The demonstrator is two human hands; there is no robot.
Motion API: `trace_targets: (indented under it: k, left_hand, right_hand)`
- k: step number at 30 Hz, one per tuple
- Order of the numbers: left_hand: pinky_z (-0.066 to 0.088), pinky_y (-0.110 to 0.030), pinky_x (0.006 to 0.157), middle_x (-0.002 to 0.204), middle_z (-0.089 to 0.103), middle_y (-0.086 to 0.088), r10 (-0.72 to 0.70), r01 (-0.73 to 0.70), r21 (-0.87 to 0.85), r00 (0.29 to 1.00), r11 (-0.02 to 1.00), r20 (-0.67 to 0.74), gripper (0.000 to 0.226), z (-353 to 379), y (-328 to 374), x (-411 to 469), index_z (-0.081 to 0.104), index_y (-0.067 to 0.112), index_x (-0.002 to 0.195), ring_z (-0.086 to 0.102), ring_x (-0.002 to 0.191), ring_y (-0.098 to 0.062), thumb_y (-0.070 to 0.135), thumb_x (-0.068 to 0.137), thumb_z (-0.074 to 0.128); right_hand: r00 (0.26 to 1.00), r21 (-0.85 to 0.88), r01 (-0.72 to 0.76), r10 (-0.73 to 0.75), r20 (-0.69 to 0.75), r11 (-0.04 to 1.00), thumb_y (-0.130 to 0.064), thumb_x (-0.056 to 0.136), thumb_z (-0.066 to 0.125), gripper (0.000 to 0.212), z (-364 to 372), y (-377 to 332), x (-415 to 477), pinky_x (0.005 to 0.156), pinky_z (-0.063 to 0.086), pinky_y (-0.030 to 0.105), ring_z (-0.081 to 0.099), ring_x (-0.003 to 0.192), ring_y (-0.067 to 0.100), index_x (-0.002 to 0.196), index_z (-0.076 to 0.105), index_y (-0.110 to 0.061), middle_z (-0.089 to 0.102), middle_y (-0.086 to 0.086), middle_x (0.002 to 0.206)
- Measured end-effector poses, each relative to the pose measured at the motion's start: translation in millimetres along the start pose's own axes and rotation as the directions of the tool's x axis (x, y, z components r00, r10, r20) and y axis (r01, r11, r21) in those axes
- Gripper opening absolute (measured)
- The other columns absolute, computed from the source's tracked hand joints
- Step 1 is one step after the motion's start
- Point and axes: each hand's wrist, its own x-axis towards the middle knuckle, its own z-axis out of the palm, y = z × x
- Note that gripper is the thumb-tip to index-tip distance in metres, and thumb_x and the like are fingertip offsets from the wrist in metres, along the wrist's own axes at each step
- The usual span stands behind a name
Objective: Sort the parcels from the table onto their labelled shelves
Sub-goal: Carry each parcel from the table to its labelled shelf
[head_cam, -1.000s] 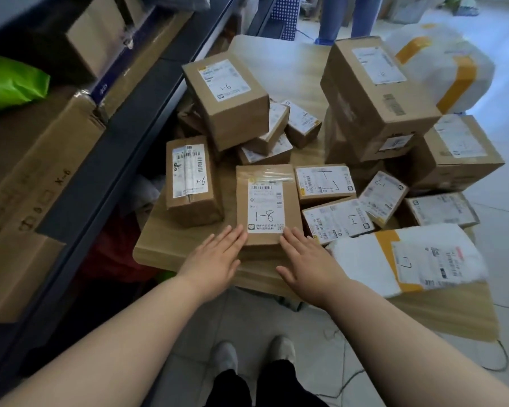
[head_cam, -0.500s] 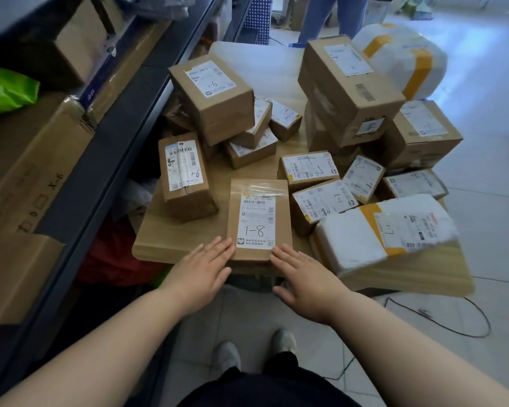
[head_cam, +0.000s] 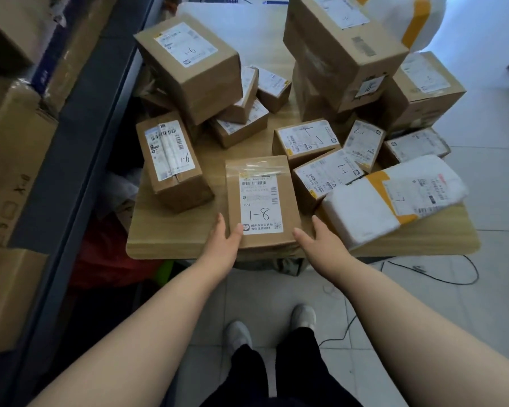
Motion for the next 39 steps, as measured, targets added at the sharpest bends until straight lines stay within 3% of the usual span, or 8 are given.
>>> trace_targets:
  k: [6, 12, 17, 20, 26, 30, 35, 39]
  left_hand:
    - [0.029, -0.038, 0.114, 0.139, 0.044, 0.014, 0.016, -0.006, -0.188, 0.998, 0.982, 0.055, 0.048, 8.4, -1.6, -7.0, 0.026, 0.037, 0.148, 0.040, 0.131, -0.013, 0.032, 0.102, 0.039]
    - [0.027, -0.039, 0.115, 0.137, 0.045, 0.019, 0.029, -0.048, -0.335, 0.998, 0.941, -0.061, 0.049, 10.7, -1.3, -41.1, 0.027, 0.042, 0.146, 0.039, 0.131, -0.008, 0.033, 0.101, 0.042]
    - [0.028, -0.036, 0.115, 0.132, 0.049, 0.031, 0.088, -0.171, -0.400, 0.972, 0.901, -0.216, 0.051, 22.4, 8.1, -87.8, 0.036, 0.056, 0.135, 0.041, 0.129, 0.000, 0.053, 0.084, 0.046]
    - [0.030, -0.027, 0.110, 0.126, 0.055, 0.033, 0.120, -0.277, -0.457, 0.932, 0.845, -0.343, 0.039, 27.9, 19.3, -121.7, 0.043, 0.058, 0.124, 0.045, 0.124, 0.008, 0.053, 0.086, 0.045]
    - [0.037, -0.017, 0.093, 0.124, 0.054, 0.034, 0.064, -0.415, -0.444, 0.784, 0.794, -0.618, 0.036, 19.5, 25.9, -201.2, 0.036, 0.061, 0.130, 0.049, 0.118, 0.008, 0.049, 0.097, 0.041]
    - [0.034, -0.033, 0.109, 0.134, 0.049, 0.031, -0.010, -0.463, -0.404, 0.647, 0.789, -0.762, 0.048, 19.8, 5.2, -262.7, 0.031, 0.057, 0.139, 0.044, 0.127, 0.003, 0.058, 0.092, 0.043]
    - [0.027, -0.035, 0.115, 0.136, 0.047, 0.032, -0.196, -0.459, -0.443, 0.490, 0.770, -0.849, 0.046, 25.4, -46.0, -343.2, 0.033, 0.056, 0.139, 0.040, 0.129, 0.005, 0.054, 0.094, 0.045]
    - [0.033, -0.027, 0.107, 0.133, 0.050, 0.030, -0.308, -0.465, -0.460, 0.368, 0.756, -0.877, 0.045, 43.1, -95.9, -424.6, 0.033, 0.055, 0.139, 0.043, 0.126, 0.004, 0.054, 0.095, 0.042]
  right_hand:
    - [0.999, 0.151, 0.015, -0.009, -0.034, 0.988, -0.023, 0.087, 0.060, 0.059, 21.3, 1.7, 10.0, 0.105, 0.040, 0.036, 0.053, 0.118, 0.017, 0.141, 0.037, -0.020, 0.055, 0.001, 0.133]
    - [0.987, 0.122, 0.131, -0.118, -0.105, 0.984, -0.032, 0.090, 0.059, 0.059, 15.2, -1.1, -4.6, 0.096, 0.039, 0.027, 0.050, 0.113, 0.015, 0.142, 0.035, -0.019, 0.052, -0.004, 0.128]
    - [0.949, 0.213, 0.310, -0.288, -0.129, 0.926, -0.037, 0.085, 0.064, 0.038, -12.6, -1.2, -25.5, 0.090, 0.048, 0.031, 0.056, 0.100, 0.007, 0.118, 0.048, -0.026, 0.057, -0.001, 0.120]
    - [0.912, 0.233, 0.411, -0.401, -0.091, 0.881, -0.056, 0.073, 0.063, 0.052, -23.0, -14.5, -37.3, 0.090, 0.050, 0.035, 0.057, 0.099, 0.008, 0.115, 0.048, -0.028, 0.054, 0.001, 0.118]
    - [0.759, 0.245, 0.610, -0.645, 0.092, 0.753, -0.048, 0.082, 0.060, 0.048, -6.7, -40.4, -83.3, 0.089, 0.049, 0.025, 0.052, 0.105, 0.006, 0.124, 0.042, -0.037, 0.044, -0.005, 0.122]
    - [0.645, 0.284, 0.662, -0.720, 0.257, 0.694, -0.036, 0.087, 0.062, 0.046, 11.3, -42.6, -136.5, 0.072, 0.039, 0.000, 0.044, 0.105, -0.005, 0.124, 0.036, -0.035, 0.036, -0.014, 0.116]
    - [0.492, 0.288, 0.714, -0.751, 0.441, 0.638, -0.039, 0.085, 0.063, 0.057, 55.8, -30.5, -205.3, 0.090, 0.038, 0.018, 0.041, 0.115, 0.003, 0.133, 0.034, -0.032, 0.035, -0.012, 0.121]
    - [0.362, 0.293, 0.748, -0.737, 0.571, 0.595, -0.040, 0.086, 0.062, 0.056, 102.2, -7.1, -273.2, 0.076, 0.035, 0.008, 0.040, 0.110, 0.001, 0.133, 0.034, -0.034, 0.033, -0.014, 0.118]
